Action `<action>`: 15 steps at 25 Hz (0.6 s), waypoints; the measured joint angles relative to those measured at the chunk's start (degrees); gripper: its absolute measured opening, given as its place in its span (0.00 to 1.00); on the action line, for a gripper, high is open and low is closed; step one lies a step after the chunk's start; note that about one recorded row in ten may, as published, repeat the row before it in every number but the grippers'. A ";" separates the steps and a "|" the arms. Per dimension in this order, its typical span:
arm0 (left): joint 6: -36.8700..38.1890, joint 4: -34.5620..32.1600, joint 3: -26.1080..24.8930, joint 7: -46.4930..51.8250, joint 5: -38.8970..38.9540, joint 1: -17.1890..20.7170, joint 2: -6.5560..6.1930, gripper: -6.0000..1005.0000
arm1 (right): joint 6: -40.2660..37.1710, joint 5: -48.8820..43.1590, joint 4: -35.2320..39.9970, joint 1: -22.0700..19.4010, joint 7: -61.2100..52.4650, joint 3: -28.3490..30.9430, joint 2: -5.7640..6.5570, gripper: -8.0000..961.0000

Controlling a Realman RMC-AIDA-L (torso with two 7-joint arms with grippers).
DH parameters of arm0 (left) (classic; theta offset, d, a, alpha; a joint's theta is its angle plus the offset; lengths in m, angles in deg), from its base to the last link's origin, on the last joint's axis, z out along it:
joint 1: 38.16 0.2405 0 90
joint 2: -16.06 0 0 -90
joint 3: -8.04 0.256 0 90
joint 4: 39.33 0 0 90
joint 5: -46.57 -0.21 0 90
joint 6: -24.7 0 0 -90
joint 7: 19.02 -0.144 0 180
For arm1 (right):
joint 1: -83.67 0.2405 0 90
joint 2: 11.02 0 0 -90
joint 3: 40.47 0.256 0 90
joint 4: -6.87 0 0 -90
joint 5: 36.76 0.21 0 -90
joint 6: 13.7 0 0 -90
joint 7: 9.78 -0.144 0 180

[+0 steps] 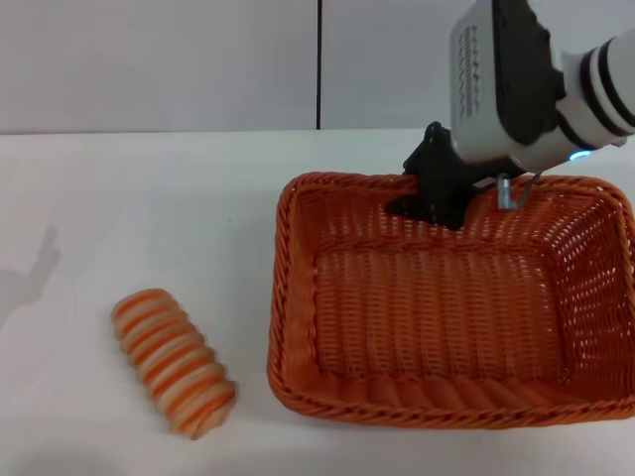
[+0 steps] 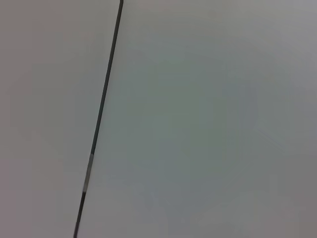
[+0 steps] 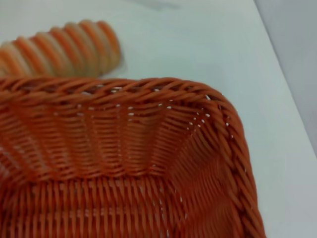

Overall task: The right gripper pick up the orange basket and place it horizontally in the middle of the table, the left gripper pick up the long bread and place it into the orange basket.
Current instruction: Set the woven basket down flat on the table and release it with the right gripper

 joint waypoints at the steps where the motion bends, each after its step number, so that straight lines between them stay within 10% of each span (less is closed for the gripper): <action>1: 0.00 0.00 0.00 0.00 0.00 0.00 0.00 0.73 | -0.16 -0.52 -1.02 -0.63 0.42 -0.92 -0.34 0.14; 15: 0.41 1.03 0.04 -0.11 -0.01 -0.13 0.00 0.73 | -6.10 -3.03 -6.19 -4.06 -4.31 -5.52 -0.69 0.23</action>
